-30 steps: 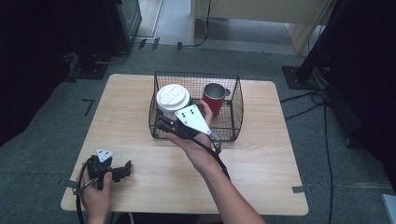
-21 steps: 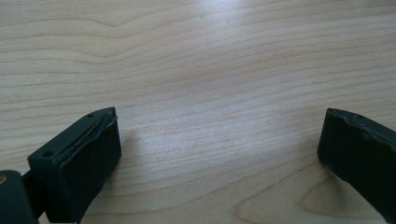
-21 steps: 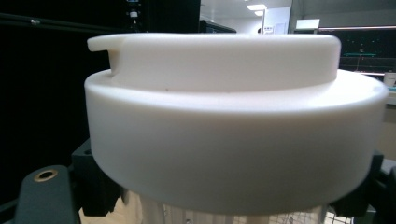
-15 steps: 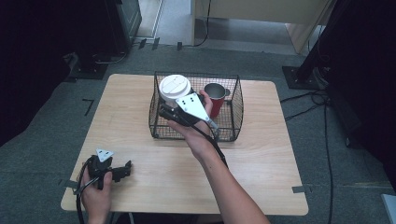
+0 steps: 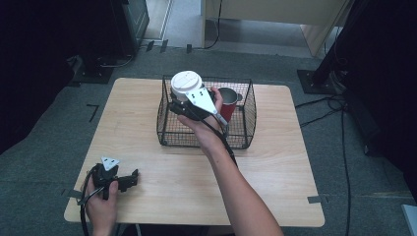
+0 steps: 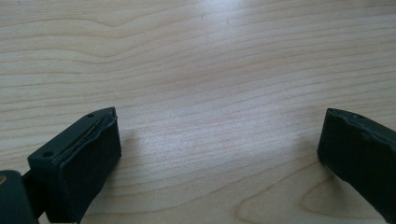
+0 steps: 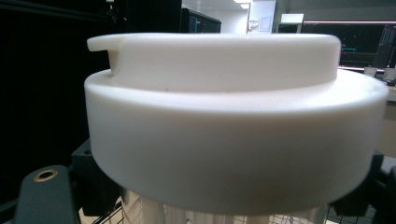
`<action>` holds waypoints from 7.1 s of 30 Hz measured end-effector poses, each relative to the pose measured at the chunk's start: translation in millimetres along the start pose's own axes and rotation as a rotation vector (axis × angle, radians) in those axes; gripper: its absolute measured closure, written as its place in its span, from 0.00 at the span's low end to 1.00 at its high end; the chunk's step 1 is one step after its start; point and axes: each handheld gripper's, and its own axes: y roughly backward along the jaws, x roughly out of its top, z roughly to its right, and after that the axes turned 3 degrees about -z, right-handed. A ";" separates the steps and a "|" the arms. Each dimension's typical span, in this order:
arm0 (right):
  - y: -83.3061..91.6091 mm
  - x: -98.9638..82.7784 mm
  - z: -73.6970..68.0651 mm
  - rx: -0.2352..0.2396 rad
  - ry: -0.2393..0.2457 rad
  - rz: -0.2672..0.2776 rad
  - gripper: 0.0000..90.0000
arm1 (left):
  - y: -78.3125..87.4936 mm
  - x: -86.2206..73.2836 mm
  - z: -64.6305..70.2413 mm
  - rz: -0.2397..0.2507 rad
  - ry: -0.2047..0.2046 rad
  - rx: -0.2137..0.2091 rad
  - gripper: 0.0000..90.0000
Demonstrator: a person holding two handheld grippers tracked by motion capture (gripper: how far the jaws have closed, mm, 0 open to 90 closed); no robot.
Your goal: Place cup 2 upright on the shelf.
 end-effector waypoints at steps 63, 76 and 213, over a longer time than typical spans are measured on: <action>-79.4 -72.4 7.4 0.001 0.004 -0.229 0.17 | -0.6 0.9 0.4 -0.004 -0.003 -0.002 0.00; -73.0 -70.0 9.4 0.030 0.024 -0.271 0.12 | -0.4 1.0 0.3 -0.005 -0.004 -0.002 0.00; 262.4 -162.9 222.1 -0.359 -0.045 -0.428 0.00 | -0.5 0.5 1.6 -0.002 0.001 0.001 0.00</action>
